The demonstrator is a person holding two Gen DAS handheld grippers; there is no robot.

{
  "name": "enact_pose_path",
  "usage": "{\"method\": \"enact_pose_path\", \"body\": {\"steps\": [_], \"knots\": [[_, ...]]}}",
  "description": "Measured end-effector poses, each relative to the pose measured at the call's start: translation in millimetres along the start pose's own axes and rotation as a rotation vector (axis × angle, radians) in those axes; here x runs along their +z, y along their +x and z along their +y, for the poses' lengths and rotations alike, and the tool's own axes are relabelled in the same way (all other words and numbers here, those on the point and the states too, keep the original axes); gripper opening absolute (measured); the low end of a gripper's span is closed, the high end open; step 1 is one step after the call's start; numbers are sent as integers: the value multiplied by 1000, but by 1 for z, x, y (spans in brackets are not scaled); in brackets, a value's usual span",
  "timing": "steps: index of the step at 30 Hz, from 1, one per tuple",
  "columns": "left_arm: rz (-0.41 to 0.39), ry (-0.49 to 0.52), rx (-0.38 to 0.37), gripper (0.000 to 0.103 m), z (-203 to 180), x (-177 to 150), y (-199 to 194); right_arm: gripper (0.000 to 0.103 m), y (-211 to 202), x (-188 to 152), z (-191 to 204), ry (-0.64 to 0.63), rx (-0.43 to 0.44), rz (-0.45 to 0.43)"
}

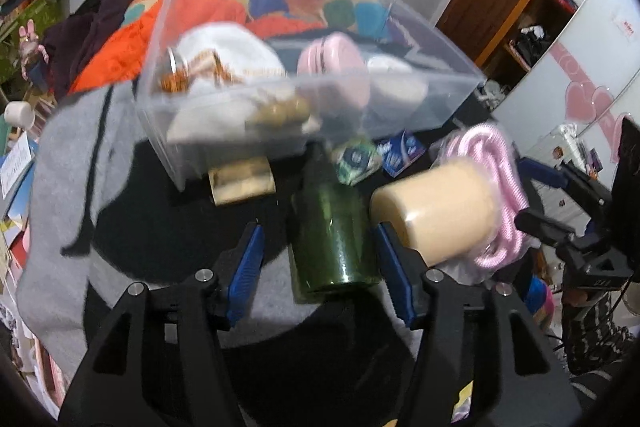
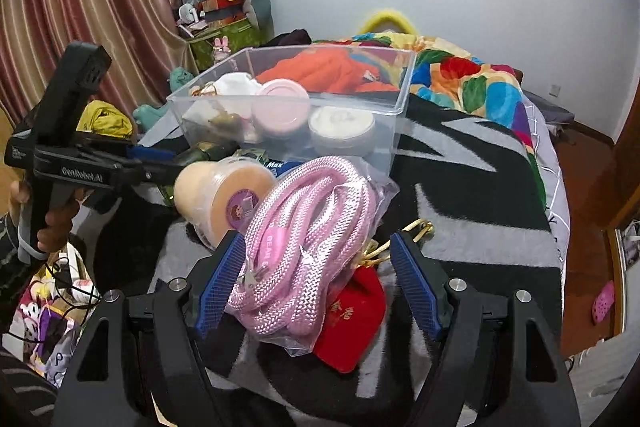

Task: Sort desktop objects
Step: 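Grasp the green bottle with the left tool while the right grasps the pink rope, then lower the green bottle into the clear box with the left tool while the right drops the pink rope in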

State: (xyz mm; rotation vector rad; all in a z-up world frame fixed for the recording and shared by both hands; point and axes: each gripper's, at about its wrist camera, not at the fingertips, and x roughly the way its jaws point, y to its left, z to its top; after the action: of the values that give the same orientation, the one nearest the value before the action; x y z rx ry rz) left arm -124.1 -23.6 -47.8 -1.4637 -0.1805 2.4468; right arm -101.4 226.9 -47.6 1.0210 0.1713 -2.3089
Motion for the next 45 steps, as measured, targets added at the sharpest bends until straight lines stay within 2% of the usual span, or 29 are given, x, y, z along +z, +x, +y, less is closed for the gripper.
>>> {"method": "enact_pose_path", "body": {"steps": [6,10,13,17,18,21,24,27,28,31,38,45], "knots": [[1,-8,10,57,0,1,12,72,17,-1,9,-20,9,44],[-13,1,22,57,-3,5,16,80,27,0,14,-40,-13,56],[-33,11,42,55,-4,6,20,81,31,2,16,-43,-31,54],[-51,5,35,48,-1,6,20,83,37,5,12,-30,-28,65],[-55,3,29,42,-1,5,19,83,40,5,11,-34,-25,70],[-70,15,34,41,-1,3,15,83,46,5,6,-20,-5,83],[-86,32,49,41,-4,-3,10,73,46,4,0,8,33,78],[-102,36,55,41,-4,-9,2,55,42,4,2,5,27,55],[-110,37,56,41,-3,-10,-2,44,39,5,3,-1,15,44],[-137,28,67,41,-1,-14,-12,31,31,8,1,11,22,24],[-197,8,81,41,8,-12,-33,22,15,15,-6,65,79,-22],[-235,0,75,41,7,-9,-45,21,-4,25,-4,71,98,-87]]}}
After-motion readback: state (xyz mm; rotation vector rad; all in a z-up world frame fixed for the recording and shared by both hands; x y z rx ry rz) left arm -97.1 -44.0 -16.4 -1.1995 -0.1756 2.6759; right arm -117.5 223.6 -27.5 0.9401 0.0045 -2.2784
